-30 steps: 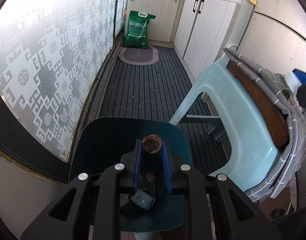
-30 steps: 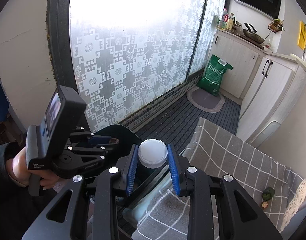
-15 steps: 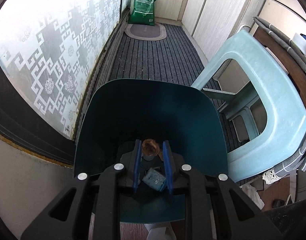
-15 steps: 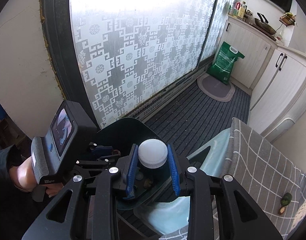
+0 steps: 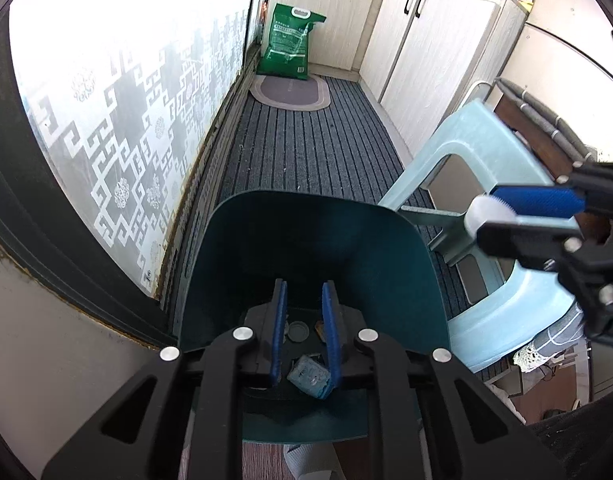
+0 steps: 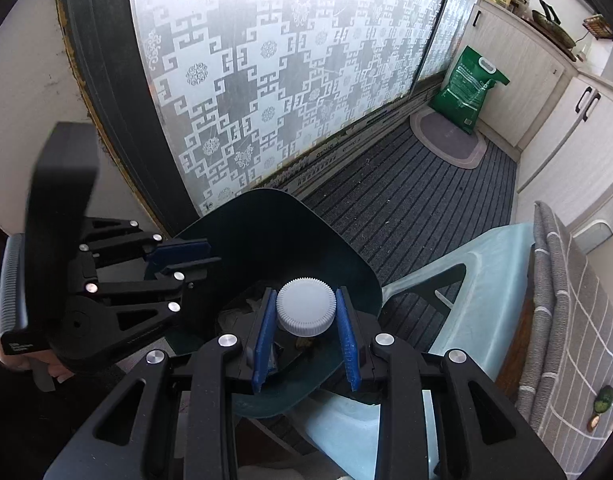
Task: Collect trash
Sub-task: 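Open the left tool to drop the nut shell while the right tool releases the cap, then move both tools back over the stool toward the green item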
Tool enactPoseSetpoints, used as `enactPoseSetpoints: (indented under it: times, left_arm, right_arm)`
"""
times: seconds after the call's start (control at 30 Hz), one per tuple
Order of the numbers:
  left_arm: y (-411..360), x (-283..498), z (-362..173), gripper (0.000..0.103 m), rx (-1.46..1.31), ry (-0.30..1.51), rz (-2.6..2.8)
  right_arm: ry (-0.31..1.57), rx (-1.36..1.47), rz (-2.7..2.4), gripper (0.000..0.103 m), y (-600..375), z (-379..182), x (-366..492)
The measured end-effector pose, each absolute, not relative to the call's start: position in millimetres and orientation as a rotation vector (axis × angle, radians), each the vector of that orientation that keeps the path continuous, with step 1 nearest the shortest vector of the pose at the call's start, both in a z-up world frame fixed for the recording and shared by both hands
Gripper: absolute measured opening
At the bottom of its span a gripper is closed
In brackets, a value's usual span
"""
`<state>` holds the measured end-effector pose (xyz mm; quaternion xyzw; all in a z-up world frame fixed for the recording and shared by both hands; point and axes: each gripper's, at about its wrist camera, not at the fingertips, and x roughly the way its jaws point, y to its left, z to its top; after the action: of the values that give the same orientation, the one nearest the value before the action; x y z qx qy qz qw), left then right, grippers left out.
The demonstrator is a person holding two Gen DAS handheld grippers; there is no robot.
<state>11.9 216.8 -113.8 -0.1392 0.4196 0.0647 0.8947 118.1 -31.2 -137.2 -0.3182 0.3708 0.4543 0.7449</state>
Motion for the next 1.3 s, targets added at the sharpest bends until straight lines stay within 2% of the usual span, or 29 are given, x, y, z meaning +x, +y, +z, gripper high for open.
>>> enactPoseSetpoints:
  times: [0.5, 0.73, 1.0, 1.3]
  left_arm:
    - [219.7, -15.5, -48.7, 0.015, -0.283, 0.562, 0.150]
    - [220.8, -26.8, -23.0, 0.015, -0.330, 0.431, 0.139]
    - [209.8, -29.9, -4.9, 0.028, -0.341, 0.340, 0.105]
    - [205.3, -35.6, 14.8, 0.033, -0.394, 0.240, 0.118]
  right_arm:
    - [0.979, -0.804, 1.008, 0.030, -22.9, -203.5, 115.8]
    - [0.960, -0.798, 1.038, 0.034, -23.8, -205.1, 108.0]
    - [0.943, -0.777, 1.082, 0.034, -31.2, -196.2, 105.0]
    - [0.779, -0.683, 1.127, 0.032, -56.9, -148.7, 94.4]
